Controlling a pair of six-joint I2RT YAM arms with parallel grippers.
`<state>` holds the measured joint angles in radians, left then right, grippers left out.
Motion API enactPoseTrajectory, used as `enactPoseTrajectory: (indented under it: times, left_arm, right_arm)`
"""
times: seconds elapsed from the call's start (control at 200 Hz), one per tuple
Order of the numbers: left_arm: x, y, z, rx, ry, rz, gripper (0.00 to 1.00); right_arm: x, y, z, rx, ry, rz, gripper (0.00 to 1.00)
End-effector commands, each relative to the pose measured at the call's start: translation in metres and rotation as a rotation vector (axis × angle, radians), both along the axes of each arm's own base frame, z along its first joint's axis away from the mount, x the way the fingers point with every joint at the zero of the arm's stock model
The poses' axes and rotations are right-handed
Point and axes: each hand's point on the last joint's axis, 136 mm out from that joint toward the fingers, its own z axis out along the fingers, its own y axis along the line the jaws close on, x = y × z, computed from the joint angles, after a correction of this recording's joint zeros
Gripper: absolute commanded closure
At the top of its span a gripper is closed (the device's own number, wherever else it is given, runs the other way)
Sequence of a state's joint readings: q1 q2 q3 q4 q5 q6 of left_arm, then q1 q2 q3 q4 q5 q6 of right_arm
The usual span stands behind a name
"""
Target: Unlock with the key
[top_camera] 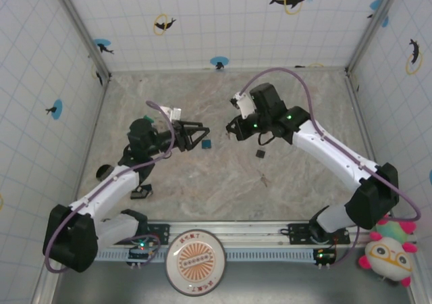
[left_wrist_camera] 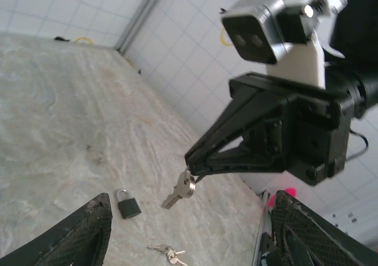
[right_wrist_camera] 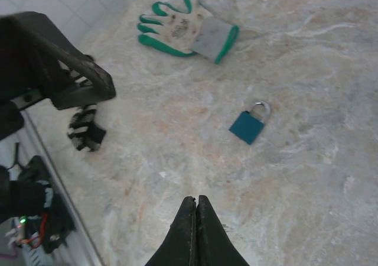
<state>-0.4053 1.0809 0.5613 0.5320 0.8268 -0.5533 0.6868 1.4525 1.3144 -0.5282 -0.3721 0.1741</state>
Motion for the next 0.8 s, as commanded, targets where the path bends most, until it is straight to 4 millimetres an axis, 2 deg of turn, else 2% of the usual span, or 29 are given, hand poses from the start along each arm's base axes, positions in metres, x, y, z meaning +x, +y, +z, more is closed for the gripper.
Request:
enactPoseTrajectory:
  times: [0.0,0.13,0.14,0.18,0.355,0.46,0.58,0.711,0.791]
  left_arm:
    - [-0.031,-0.01,0.019,0.018,-0.258,-0.121,0.27]
    - [-0.033,-0.013,0.013,0.079,-0.311,-0.149,0.26]
    - [-0.039,-0.019,0.012,0.079,-0.311,-0.175,0.26]
    - [-0.042,-0.022,0.01,0.086,-0.313,-0.191,0.26]
    - [-0.042,-0.034,0.007,0.109,-0.321,-0.226,0.26]
    - [-0.039,-0.041,0.01,0.111,-0.325,-0.226,0.28]
    - [-0.037,-0.045,0.011,0.106,-0.304,-0.239,0.36]
    - [-0.039,-0.047,0.006,0.109,-0.264,-0.265,0.57]
    - [-0.041,-0.047,0.002,0.115,-0.241,-0.274,0.61]
  right_arm:
    - [-0.014,0.012,0.039,0.115,-0.018,0.1,1.0]
    - [-0.023,0.02,0.05,0.164,0.005,0.152,1.0]
    - [-0.024,0.02,0.05,0.167,0.007,0.157,1.0]
    - [-0.027,0.022,0.054,0.178,0.01,0.172,1.0]
    - [-0.039,0.03,0.068,0.213,0.009,0.227,1.0]
    - [-0.043,0.034,0.069,0.217,0.014,0.241,1.0]
    - [-0.042,0.034,0.067,0.212,0.015,0.238,1.0]
    - [-0.037,0.031,0.07,0.223,0.003,0.22,1.0]
    - [-0.035,0.028,0.072,0.227,-0.005,0.208,1.0]
